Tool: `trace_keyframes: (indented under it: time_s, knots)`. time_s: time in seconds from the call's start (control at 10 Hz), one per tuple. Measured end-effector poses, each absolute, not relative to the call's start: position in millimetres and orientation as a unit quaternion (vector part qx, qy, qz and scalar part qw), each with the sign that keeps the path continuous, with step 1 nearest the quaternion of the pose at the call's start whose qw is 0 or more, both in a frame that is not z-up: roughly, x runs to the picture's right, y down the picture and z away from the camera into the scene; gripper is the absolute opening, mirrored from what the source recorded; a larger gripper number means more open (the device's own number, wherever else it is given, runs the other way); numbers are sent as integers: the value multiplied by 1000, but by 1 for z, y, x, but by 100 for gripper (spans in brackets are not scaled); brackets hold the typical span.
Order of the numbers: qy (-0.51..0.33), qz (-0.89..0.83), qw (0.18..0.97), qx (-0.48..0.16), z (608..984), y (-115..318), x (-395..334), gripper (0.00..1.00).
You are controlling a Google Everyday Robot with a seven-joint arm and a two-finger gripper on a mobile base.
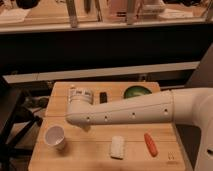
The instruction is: Place the ceramic cup in the ceramic bowl
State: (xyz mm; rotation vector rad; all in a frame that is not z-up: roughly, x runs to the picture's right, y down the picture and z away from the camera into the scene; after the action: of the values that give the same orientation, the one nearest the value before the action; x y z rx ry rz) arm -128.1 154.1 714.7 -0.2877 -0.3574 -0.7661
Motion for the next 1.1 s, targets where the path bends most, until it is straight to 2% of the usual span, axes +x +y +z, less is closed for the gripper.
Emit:
trace_keyframes:
  time_s: [1.1]
  knots:
    - [-223,-436,862,-131,724,166,-156,80]
